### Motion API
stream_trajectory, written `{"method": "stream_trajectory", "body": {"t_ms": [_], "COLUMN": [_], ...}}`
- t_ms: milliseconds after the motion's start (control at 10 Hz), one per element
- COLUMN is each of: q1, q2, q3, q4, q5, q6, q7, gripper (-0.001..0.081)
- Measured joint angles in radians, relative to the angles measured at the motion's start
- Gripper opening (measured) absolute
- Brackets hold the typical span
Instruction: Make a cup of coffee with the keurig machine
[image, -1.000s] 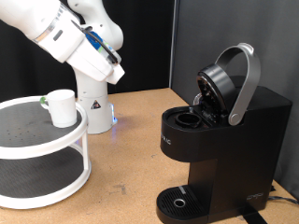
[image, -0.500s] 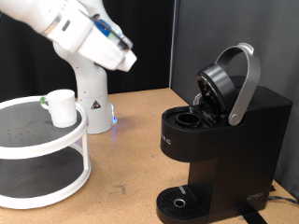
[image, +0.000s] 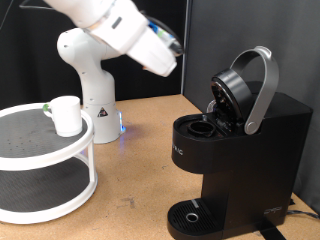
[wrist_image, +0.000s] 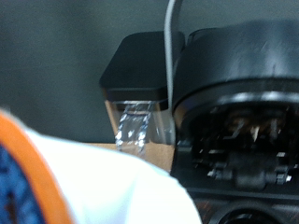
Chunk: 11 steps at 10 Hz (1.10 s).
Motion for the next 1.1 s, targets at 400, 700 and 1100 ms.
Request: {"method": "stream_trajectory", "body": {"t_ms": [400, 700, 1100], "q1": [0.014, 0.014, 0.013], "q2": [0.043, 0.043, 0.052], "q3": [0.044, 0.055, 0.056], "q4": [0.033, 0.045, 0.037], "q5": [0.057, 0.081, 0.061], "q6": [0.021, 0.02, 0.02], "q7": [0.003, 0.003, 0.003], "gripper": [0.0116, 0.0116, 0.0116]}}
